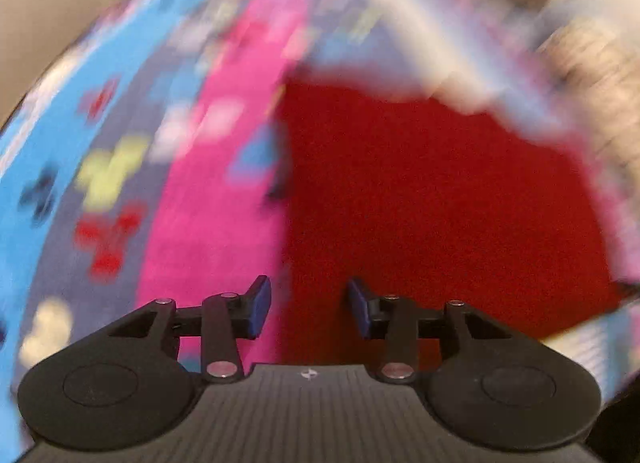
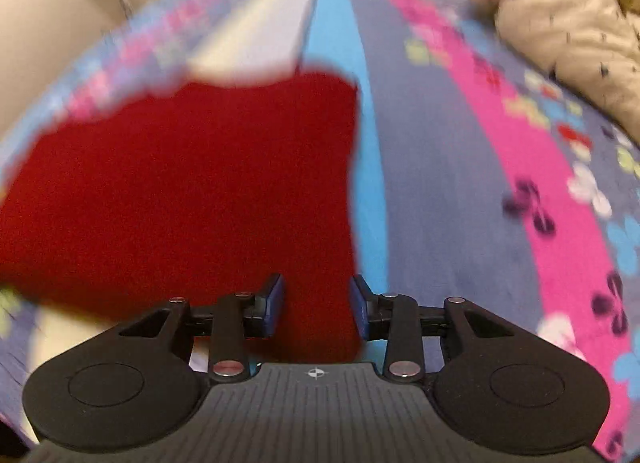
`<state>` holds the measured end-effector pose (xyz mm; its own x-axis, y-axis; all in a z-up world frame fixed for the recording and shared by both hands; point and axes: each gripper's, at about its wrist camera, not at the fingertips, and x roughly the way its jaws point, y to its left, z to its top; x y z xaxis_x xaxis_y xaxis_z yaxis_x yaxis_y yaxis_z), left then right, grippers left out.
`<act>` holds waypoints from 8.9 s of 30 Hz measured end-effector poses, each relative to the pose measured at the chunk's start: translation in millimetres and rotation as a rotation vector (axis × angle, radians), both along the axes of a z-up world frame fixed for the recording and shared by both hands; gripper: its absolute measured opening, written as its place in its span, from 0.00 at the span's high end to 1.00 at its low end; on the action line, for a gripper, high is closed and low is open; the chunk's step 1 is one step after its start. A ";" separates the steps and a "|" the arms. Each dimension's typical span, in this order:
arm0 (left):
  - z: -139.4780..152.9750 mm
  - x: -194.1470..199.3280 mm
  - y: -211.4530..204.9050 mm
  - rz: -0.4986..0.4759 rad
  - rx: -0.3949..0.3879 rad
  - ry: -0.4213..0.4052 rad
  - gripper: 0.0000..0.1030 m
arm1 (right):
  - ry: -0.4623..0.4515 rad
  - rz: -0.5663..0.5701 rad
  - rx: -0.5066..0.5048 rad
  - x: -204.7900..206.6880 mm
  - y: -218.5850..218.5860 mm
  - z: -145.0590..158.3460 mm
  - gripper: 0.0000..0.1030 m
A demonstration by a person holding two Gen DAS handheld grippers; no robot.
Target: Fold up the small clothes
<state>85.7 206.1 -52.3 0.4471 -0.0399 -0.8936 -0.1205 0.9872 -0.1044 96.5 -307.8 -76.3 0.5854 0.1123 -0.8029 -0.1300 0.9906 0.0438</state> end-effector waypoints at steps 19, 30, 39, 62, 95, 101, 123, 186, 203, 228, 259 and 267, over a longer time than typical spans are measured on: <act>45.6 -15.6 -46.5 -0.230 -0.018 -0.386 0.42 | -0.048 -0.043 -0.054 1.3 6.4 6.7 0.51; -0.7 8.2 -42.8 -0.155 0.092 -0.113 0.35 | -0.048 -0.060 -0.098 2.6 2.6 4.6 0.45; 28.0 -2.6 -30.2 -0.057 0.088 -0.262 0.35 | -0.157 -0.187 -0.087 1.0 -17.7 22.6 0.45; -24.7 -60.3 -25.9 0.263 -0.444 -0.007 0.21 | -0.175 -0.213 0.064 -4.0 -31.3 39.1 0.44; 93.0 -14.6 -342.7 -0.317 0.158 -0.664 0.85 | -0.278 -0.472 0.063 -8.1 -99.7 56.8 0.44; -10.8 -10.6 -456.4 -0.668 0.069 -0.353 0.70 | -0.355 -0.561 0.121 -13.6 -124.4 59.0 0.44; 18.2 7.1 -326.3 -0.631 0.007 -0.263 0.57 | -0.029 0.031 0.193 19.4 -29.2 25.1 0.83; 33.4 37.9 -122.5 -0.222 0.069 -0.349 0.33 | -0.036 0.227 0.306 37.5 109.3 7.3 0.67; 104.8 -96.1 -158.3 -0.229 0.156 -0.541 0.12 | -0.177 0.127 0.132 -45.6 100.2 43.8 0.51; 79.8 -150.5 -168.7 -0.010 0.176 -0.496 0.11 | -0.369 0.075 0.063 -131.8 114.0 64.0 0.08; 72.7 -149.3 -174.4 -0.030 0.181 -0.471 0.11 | -0.356 0.076 0.073 -132.2 111.6 62.9 0.08; 72.0 -149.8 -173.9 -0.028 0.180 -0.467 0.11 | -0.353 0.088 0.064 -133.7 113.6 62.7 0.08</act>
